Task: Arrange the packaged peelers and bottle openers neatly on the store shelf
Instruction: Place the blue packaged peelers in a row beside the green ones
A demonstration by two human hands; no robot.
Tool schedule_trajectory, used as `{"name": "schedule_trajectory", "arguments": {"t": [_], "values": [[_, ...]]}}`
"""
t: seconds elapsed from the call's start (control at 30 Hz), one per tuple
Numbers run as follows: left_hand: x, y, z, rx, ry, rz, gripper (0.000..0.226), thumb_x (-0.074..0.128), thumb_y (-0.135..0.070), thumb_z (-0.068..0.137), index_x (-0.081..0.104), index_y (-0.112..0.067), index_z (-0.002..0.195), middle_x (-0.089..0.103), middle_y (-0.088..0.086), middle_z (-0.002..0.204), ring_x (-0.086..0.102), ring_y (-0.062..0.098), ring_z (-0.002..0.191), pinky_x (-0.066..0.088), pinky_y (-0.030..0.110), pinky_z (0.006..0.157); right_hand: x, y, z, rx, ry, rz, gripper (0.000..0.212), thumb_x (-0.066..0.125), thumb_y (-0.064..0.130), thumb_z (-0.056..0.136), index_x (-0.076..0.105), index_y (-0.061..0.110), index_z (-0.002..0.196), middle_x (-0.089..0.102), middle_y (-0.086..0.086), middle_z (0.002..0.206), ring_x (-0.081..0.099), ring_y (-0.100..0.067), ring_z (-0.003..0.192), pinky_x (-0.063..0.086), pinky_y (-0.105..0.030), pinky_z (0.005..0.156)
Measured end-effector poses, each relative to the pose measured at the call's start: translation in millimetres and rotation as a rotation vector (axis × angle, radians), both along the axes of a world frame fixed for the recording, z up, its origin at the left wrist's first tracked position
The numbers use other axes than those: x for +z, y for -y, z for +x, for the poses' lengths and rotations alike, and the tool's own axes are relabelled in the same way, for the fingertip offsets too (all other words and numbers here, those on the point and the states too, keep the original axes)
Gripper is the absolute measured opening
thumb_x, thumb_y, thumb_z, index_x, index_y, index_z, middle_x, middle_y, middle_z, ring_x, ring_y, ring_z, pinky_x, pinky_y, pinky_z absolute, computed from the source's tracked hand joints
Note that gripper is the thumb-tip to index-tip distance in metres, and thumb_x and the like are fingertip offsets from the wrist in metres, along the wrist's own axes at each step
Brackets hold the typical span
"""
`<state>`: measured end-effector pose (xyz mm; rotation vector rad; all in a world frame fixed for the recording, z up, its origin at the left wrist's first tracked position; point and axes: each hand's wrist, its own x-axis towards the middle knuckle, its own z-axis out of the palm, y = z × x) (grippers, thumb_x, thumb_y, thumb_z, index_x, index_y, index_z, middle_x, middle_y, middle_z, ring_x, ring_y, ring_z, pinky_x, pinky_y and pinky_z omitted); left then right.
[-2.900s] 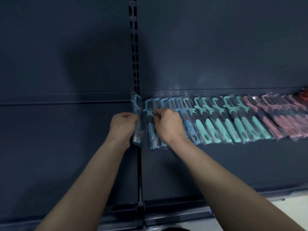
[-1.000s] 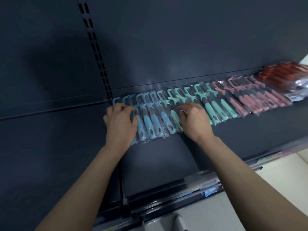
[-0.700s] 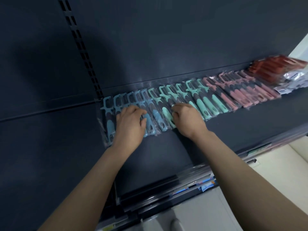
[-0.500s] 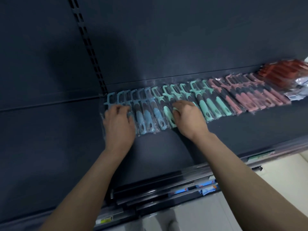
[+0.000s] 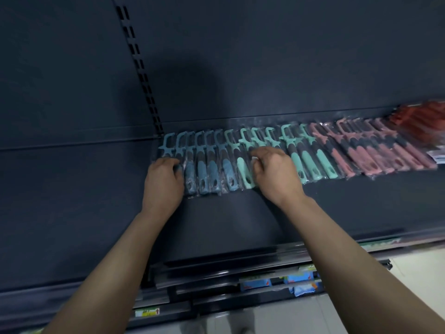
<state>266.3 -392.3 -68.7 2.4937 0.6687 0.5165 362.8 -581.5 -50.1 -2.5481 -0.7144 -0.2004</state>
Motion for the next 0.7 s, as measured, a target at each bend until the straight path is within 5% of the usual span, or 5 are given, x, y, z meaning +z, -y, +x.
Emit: {"name": "schedule_trajectory", "arguments": {"t": [0.37, 0.57, 0.7], "values": [[4.3, 7.8, 12.9, 0.004, 0.038, 0.041, 0.025, 0.047, -0.002, 0.091, 0.060, 0.003, 0.111, 0.058, 0.021, 0.113, 0.051, 0.031, 0.106, 0.038, 0.031, 0.087, -10.2, 36.2, 25.1, -0.146, 0.020, -0.080, 0.027, 0.045, 0.007, 0.091, 0.067, 0.001, 0.107, 0.064, -0.013, 0.113, 0.057, -0.035, 0.105, 0.047, -0.039, 0.091], [14.3, 68.9, 43.7, -0.303, 0.056, 0.054, 0.026, 0.051, -0.006, 0.090, 0.061, -0.001, 0.114, 0.058, 0.014, 0.116, 0.051, 0.028, 0.109, 0.035, 0.029, 0.095, -14.9, 51.6, 36.7, -0.129, -0.045, -0.169, 0.040, 0.045, 0.004, 0.091, 0.055, 0.009, 0.129, 0.048, -0.013, 0.140, 0.044, -0.031, 0.129, 0.039, -0.039, 0.106], [7.6, 107.0, 67.0, -0.504, -0.021, 0.083, 0.035, 0.050, -0.021, 0.094, 0.056, -0.007, 0.125, 0.053, 0.008, 0.126, 0.047, 0.025, 0.117, 0.035, 0.038, 0.103, -13.1, 62.6, 41.9, -0.086, -0.074, -0.205, 0.040, 0.045, 0.008, 0.092, 0.053, 0.006, 0.131, 0.047, -0.010, 0.142, 0.041, -0.028, 0.131, 0.035, -0.036, 0.108]]}}
